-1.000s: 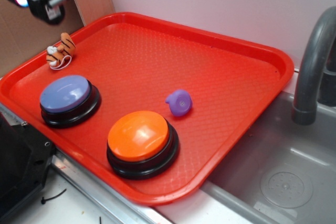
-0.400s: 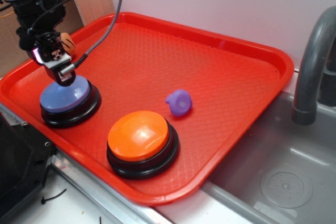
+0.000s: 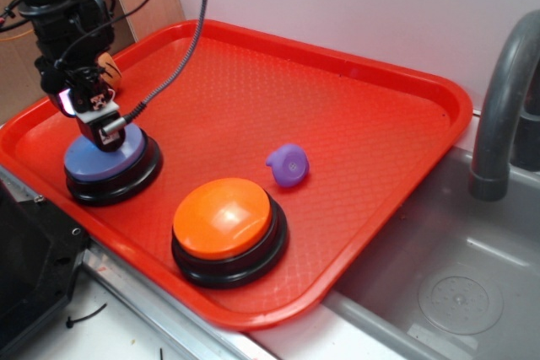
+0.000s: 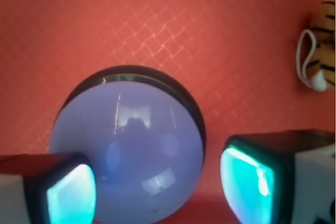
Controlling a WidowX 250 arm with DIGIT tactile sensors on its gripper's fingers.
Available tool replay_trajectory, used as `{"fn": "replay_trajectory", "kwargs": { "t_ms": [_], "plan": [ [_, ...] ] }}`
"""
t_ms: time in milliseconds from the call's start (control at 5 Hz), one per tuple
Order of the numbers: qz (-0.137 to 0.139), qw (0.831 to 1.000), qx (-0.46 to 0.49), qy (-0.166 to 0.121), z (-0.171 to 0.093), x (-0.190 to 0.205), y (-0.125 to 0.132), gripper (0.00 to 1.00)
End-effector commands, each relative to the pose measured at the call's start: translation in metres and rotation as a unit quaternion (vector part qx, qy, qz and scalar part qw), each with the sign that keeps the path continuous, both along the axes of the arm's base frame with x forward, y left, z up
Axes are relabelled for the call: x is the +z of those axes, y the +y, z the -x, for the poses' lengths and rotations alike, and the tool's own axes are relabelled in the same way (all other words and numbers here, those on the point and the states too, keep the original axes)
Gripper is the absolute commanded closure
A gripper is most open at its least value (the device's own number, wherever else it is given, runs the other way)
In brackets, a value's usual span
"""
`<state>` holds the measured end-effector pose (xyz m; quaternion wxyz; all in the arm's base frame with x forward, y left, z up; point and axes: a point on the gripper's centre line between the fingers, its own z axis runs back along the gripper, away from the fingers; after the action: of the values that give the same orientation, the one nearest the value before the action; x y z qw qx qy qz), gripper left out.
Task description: Push the purple button.
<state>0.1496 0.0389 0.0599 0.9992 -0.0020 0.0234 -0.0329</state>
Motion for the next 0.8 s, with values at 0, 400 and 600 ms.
{"fn": "replay_trajectory", "kwargs": {
  "t_ms": [0, 400, 600],
  "plan": [
    [-0.014, 0.999, -0.008, -0.033, -0.007, 0.033, -0.005, 0.0],
    [0.008, 0.999, -0.027, -0.024, -0.008, 0.0, -0.011, 0.0],
    [0.02, 0.999, -0.036, -0.024, -0.011, -0.014, -0.015, 0.0]
  ]
}}
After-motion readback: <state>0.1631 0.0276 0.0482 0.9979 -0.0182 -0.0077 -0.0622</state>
